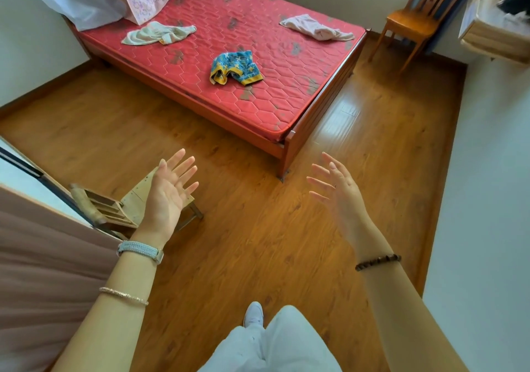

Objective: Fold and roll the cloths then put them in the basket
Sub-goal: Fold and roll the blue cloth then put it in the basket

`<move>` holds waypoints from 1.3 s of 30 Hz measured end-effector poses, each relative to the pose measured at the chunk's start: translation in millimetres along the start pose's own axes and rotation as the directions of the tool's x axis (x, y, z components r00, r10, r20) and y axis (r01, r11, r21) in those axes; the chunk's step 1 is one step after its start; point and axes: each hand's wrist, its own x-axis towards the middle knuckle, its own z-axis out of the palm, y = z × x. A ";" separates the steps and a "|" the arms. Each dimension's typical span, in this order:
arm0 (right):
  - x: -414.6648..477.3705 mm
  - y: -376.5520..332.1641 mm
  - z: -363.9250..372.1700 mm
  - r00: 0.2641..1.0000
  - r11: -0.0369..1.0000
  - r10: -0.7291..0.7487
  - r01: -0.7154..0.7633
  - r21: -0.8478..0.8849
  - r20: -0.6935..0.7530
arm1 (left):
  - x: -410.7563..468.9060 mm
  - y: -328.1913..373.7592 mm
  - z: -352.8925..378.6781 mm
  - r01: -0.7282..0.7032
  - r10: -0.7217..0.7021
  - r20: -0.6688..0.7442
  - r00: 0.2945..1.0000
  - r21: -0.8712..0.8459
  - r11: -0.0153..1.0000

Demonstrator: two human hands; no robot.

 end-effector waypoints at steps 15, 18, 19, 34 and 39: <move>163.4 -34.7 38.5 0.998 1.000 0.008 -0.010 0.020 0.066 | 140.6 22.2 -0.4 -0.026 0.027 -0.050 0.998 0.024 0.999; 211.6 -44.7 44.3 0.996 0.999 0.017 -0.020 0.029 0.088 | 183.7 30.3 7.1 -0.038 0.040 -0.076 0.996 0.020 0.999; 227.4 -48.9 46.6 0.995 0.999 0.021 -0.024 0.030 0.095 | 198.1 33.5 10.2 -0.039 0.041 -0.080 0.996 0.021 0.999; 425.3 -105.4 81.5 0.975 0.999 0.055 -0.053 -0.014 0.216 | 352.1 58.3 27.2 -0.030 0.028 -0.199 0.980 -0.008 1.000; 460.4 -108.5 95.9 0.968 0.997 0.080 -0.081 -0.007 0.237 | 387.7 63.1 25.1 -0.016 0.016 -0.208 0.978 0.000 1.000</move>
